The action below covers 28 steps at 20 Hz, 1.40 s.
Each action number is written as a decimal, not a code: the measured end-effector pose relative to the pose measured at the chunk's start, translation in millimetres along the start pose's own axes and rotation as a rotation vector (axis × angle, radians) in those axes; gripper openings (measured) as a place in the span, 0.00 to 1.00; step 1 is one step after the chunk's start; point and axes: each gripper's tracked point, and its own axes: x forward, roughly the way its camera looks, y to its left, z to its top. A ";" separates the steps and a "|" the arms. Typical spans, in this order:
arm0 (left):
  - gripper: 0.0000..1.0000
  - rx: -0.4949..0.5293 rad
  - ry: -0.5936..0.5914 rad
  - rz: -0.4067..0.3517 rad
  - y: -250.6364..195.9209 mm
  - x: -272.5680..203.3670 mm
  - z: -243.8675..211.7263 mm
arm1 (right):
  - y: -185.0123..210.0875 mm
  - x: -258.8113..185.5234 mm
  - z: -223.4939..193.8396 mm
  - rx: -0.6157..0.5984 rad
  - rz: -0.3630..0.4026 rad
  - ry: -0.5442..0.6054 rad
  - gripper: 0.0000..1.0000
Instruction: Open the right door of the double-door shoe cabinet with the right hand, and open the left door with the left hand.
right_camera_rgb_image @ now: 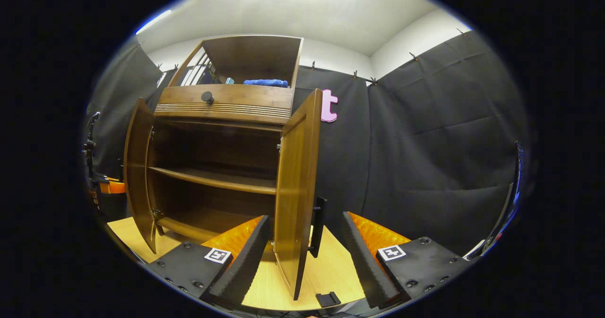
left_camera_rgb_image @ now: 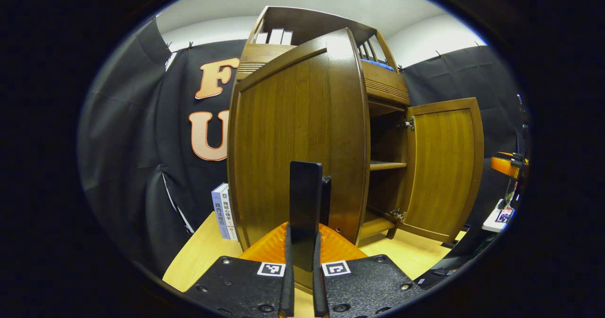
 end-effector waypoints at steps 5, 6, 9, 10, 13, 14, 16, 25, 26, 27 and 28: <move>0.12 0.002 -0.003 0.041 20.6 -17.1 -1.2 | 5.3 -1.1 1.1 0.000 0.006 0.001 0.94; 0.11 0.006 -0.003 0.051 24.8 -19.8 -1.2 | 5.7 -1.5 2.6 -0.002 0.007 -0.002 0.94; 0.10 0.024 0.009 0.068 32.3 -24.8 0.0 | 9.2 -2.7 3.5 -0.003 0.014 -0.003 0.94; 0.09 0.030 0.012 0.078 36.8 -25.6 0.0 | 10.9 -3.2 3.9 -0.003 0.017 -0.002 0.94; 0.07 0.028 0.008 0.122 56.1 -33.3 1.1 | 14.5 -3.2 4.4 -0.003 0.024 -0.004 0.94; 0.04 0.025 0.005 0.135 61.7 -36.2 1.7 | 16.2 -3.0 4.4 -0.002 0.027 -0.004 0.94; 0.03 0.025 0.002 0.153 70.4 -39.1 1.9 | 20.9 -1.7 4.6 0.001 0.034 -0.001 0.94; 0.01 -0.035 -0.003 0.169 105.4 -43.3 2.0 | 21.6 0.2 20.4 0.005 0.042 -0.015 0.94; 0.01 -0.027 -0.003 0.171 107.0 -44.1 1.5 | 21.9 0.6 19.9 0.004 0.041 -0.014 0.94; 0.02 -0.022 -0.003 0.175 109.7 -44.8 1.5 | 22.3 -0.1 19.4 0.001 0.041 -0.011 0.94; 0.01 -0.019 -0.005 0.180 113.2 -45.9 0.9 | 23.4 0.3 18.3 0.000 0.043 -0.007 0.94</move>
